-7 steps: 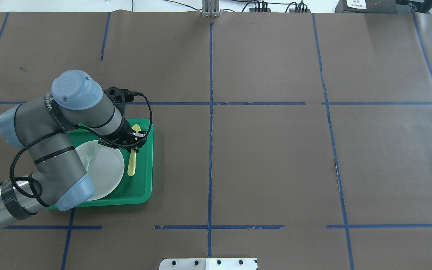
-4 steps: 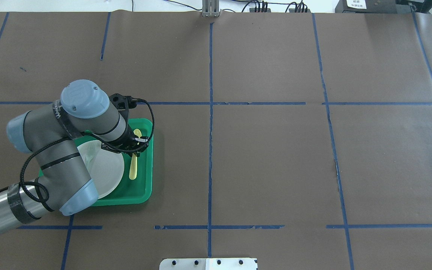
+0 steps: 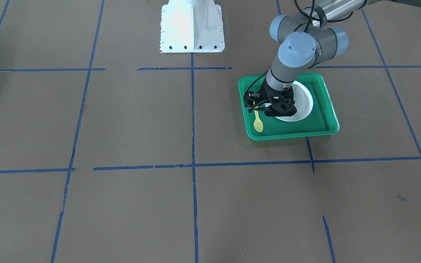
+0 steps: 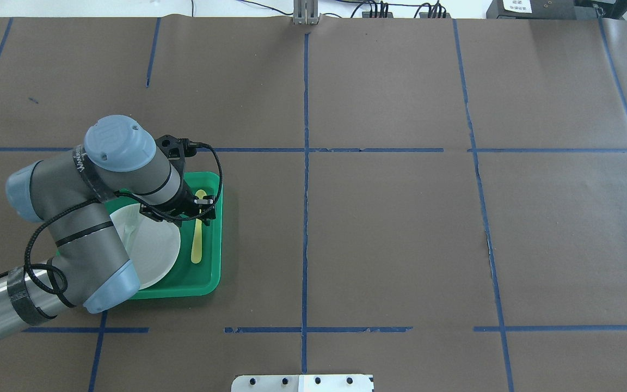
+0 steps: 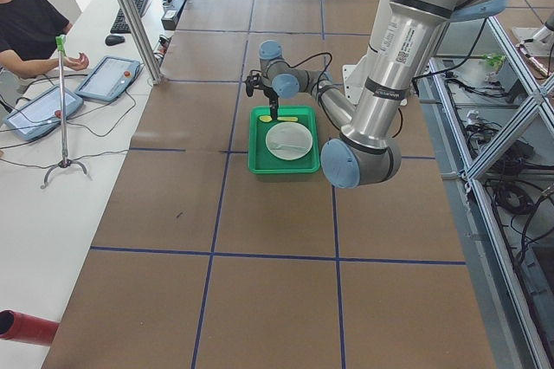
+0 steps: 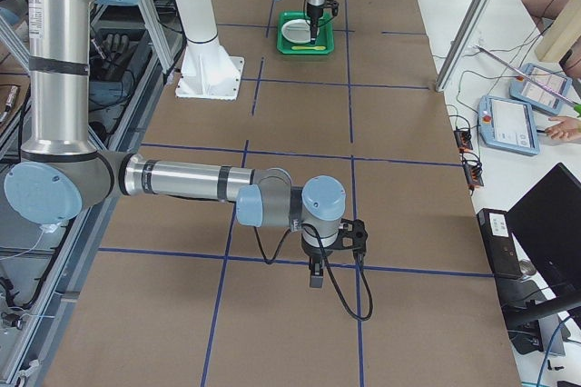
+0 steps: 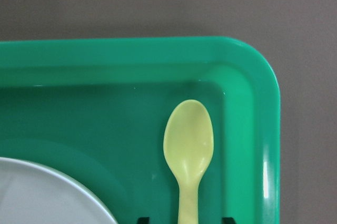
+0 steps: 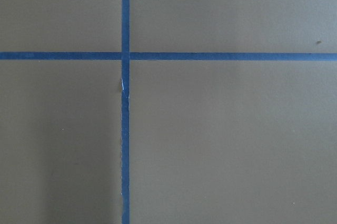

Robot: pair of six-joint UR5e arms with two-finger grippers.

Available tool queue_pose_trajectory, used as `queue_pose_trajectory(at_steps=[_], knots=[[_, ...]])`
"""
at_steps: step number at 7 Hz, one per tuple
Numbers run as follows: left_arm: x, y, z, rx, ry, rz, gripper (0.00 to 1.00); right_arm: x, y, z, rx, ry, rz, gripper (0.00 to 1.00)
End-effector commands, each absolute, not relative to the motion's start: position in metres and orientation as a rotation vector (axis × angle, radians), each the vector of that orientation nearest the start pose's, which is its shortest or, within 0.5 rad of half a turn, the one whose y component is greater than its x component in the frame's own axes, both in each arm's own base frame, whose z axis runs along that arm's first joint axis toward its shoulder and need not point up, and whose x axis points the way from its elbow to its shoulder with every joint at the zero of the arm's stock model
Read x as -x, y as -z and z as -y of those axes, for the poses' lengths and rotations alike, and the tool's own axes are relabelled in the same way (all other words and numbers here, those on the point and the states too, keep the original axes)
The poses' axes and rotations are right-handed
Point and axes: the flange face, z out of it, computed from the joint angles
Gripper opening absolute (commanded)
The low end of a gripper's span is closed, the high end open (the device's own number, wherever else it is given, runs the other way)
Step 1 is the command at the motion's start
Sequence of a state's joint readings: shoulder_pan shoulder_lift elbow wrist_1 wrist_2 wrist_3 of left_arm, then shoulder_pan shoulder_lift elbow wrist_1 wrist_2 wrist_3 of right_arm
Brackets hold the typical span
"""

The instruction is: Place spoon

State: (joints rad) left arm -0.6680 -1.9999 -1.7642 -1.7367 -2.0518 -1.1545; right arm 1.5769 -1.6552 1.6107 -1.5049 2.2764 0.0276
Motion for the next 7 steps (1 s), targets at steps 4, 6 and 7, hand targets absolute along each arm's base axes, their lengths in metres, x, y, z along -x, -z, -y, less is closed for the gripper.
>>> queue_pose_trajectory(at_steps=[4,6,7], knots=[[-0.149,-0.311,0.556,-0.210,0.051,-0.861,0.88,-0.072,-0.677,0.457,-0.013,-0.025,0.706,1.00],[-0.091,-0.361,0.549,-0.232,-0.004,-0.793,0.88,-0.071,-0.677,0.457,-0.013,-0.025,0.707,1.00],[-0.056,-0.376,0.554,-0.228,-0.019,-0.753,0.87,-0.072,-0.677,0.457,-0.013,-0.025,0.706,1.00]])
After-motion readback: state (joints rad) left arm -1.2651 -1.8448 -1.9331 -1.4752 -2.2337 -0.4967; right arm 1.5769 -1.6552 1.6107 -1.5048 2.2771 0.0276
